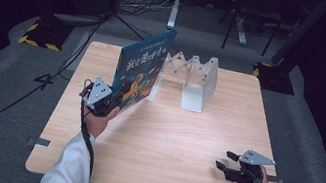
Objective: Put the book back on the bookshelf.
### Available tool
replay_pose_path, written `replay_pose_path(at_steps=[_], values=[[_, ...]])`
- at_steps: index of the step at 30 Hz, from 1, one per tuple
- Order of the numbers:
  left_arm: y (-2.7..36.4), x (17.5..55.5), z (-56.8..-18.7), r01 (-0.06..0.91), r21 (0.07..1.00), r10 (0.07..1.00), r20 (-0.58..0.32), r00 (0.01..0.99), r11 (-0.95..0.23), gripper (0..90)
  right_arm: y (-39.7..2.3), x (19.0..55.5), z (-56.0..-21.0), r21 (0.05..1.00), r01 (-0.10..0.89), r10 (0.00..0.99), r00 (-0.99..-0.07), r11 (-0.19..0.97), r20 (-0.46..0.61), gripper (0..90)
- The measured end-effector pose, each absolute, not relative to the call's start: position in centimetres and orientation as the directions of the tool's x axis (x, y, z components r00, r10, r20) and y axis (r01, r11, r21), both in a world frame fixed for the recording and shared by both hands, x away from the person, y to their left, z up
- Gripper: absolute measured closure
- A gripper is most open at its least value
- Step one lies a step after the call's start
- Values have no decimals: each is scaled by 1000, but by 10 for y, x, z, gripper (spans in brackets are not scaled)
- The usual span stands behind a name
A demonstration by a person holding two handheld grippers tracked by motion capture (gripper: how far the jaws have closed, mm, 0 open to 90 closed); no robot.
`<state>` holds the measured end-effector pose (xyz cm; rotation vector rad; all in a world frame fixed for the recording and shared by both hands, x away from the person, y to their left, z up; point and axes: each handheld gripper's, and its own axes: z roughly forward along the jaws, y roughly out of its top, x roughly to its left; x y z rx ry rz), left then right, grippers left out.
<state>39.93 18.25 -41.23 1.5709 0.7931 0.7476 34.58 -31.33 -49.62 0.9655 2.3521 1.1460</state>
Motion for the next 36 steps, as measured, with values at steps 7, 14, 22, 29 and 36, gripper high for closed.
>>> replay_pose_path(at_steps=[7,14,22,29,36], values=[[173,412,-424,115,990,852,7,523,-79,828,-313,346,-497,789,423,704,-710,445,-17,383],[169,421,-432,135,991,878,-70,474,7,827,-311,346,-498,784,420,702,-712,457,-28,382],[153,431,-435,150,988,879,-42,475,-33,825,-309,346,-499,780,418,698,-715,466,-34,382],[145,440,-441,173,985,884,-61,463,-23,825,-309,346,-499,778,416,696,-717,471,-37,381],[141,447,-448,206,979,904,-96,417,9,817,-308,346,-499,774,412,692,-720,480,-45,379]])
